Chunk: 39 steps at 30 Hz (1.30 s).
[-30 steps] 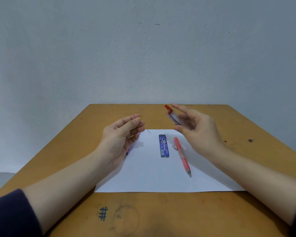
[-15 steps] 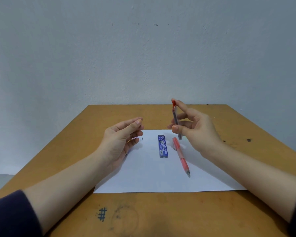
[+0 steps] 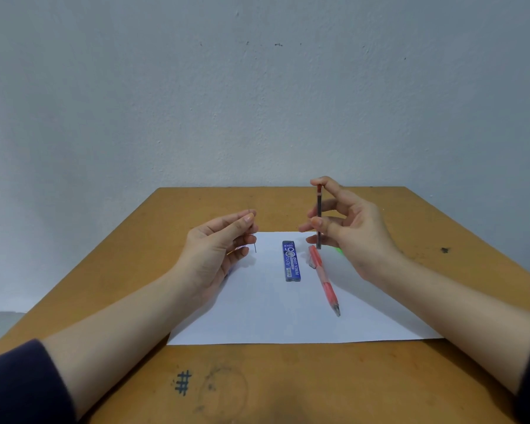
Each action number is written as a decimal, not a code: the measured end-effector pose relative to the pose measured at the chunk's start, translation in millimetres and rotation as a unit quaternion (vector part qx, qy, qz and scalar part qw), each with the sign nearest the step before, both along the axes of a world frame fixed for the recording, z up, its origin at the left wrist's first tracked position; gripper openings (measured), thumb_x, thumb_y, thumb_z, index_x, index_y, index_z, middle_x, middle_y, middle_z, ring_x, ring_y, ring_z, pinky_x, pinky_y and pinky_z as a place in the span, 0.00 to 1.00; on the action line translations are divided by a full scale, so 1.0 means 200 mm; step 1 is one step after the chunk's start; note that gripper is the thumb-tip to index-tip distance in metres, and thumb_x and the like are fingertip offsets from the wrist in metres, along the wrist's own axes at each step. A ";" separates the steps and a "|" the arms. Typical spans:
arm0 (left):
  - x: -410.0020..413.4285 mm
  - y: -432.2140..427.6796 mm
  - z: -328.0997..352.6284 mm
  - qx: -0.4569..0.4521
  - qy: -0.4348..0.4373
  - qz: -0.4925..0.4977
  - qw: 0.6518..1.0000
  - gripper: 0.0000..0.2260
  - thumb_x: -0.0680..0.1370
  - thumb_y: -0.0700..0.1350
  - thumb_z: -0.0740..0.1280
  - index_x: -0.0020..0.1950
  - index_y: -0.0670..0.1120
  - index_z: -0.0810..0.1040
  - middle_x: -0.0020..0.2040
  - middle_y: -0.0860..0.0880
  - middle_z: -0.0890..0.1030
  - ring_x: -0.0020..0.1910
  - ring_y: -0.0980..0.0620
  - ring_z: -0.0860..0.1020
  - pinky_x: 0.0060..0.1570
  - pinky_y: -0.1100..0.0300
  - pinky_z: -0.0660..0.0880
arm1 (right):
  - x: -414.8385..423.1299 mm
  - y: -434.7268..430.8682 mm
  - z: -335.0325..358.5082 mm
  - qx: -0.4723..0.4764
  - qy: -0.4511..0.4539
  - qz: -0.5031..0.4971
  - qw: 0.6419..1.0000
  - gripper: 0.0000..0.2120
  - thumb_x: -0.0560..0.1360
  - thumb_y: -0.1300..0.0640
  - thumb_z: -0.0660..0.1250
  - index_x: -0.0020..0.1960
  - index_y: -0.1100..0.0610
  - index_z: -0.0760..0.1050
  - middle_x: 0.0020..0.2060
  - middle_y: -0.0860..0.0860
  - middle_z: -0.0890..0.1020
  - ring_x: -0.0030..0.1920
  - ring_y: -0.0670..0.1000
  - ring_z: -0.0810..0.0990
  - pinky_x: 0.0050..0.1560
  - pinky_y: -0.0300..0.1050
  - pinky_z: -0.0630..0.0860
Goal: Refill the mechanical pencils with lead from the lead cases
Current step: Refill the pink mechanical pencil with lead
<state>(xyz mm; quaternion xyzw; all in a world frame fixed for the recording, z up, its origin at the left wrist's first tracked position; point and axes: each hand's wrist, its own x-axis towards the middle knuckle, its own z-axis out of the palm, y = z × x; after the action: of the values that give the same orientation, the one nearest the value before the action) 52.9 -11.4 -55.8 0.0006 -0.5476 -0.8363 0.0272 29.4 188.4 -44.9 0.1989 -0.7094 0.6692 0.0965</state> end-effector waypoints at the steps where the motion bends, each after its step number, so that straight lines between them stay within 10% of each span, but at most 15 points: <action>1: 0.00 0.00 0.00 0.000 0.001 0.000 1.000 0.12 0.65 0.43 0.72 0.47 0.43 0.83 0.36 0.48 0.82 0.35 0.54 0.78 0.39 0.63 0.72 | 0.00 0.00 0.00 -0.001 -0.001 -0.001 1.000 0.27 0.74 0.75 0.64 0.59 0.44 0.75 0.42 0.55 0.76 0.43 0.56 0.84 0.47 0.57 0.81; 11: 0.00 0.00 0.00 0.000 0.002 0.006 1.000 0.13 0.65 0.43 0.73 0.48 0.42 0.83 0.36 0.48 0.82 0.35 0.54 0.78 0.41 0.61 0.71 | 0.04 -0.04 0.00 0.016 -0.022 0.013 1.000 0.30 0.77 0.74 0.58 0.68 0.45 0.67 0.49 0.58 0.82 0.47 0.52 0.84 0.48 0.49 0.81; 19: 0.01 -0.01 0.02 -0.004 0.001 0.015 1.000 0.13 0.65 0.44 0.73 0.48 0.42 0.83 0.36 0.48 0.82 0.35 0.54 0.78 0.41 0.61 0.72 | 0.11 -0.09 0.01 0.016 -0.048 0.058 0.997 0.14 0.76 0.73 0.61 0.54 0.61 0.79 0.42 0.60 0.81 0.40 0.53 0.85 0.35 0.37 0.78; 23: 0.01 -0.01 0.02 -0.001 0.002 0.015 1.000 0.12 0.66 0.44 0.73 0.48 0.42 0.83 0.35 0.48 0.82 0.34 0.54 0.78 0.41 0.61 0.71 | 0.12 -0.12 -0.04 0.174 0.012 -0.008 0.985 0.15 0.73 0.66 0.69 0.49 0.46 0.80 0.44 0.50 0.84 0.44 0.47 0.84 0.48 0.45 0.80; 29: 0.01 -0.02 0.02 -0.009 0.007 0.012 1.000 0.12 0.66 0.44 0.72 0.48 0.42 0.83 0.36 0.48 0.81 0.34 0.54 0.77 0.40 0.62 0.72 | 0.15 -0.15 -0.06 0.485 0.062 0.011 0.872 0.30 0.74 0.48 0.69 0.73 0.47 0.64 0.68 0.47 0.72 0.67 0.47 0.69 0.64 0.37 0.65; 39: 0.01 -0.02 0.03 -0.005 0.007 0.010 1.000 0.12 0.66 0.44 0.72 0.48 0.42 0.82 0.34 0.50 0.81 0.32 0.55 0.77 0.39 0.64 0.73 | 0.16 -0.16 -0.10 0.531 0.114 0.052 0.838 0.24 0.78 0.52 0.59 0.73 0.49 0.64 0.69 0.47 0.70 0.73 0.48 0.55 0.65 0.35 0.54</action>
<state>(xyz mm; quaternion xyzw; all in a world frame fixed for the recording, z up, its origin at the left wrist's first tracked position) 55.3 -15.9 -50.4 -0.0003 -0.5513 -0.8333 0.0396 62.0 156.8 -64.8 0.3309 -0.9287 0.1661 0.0216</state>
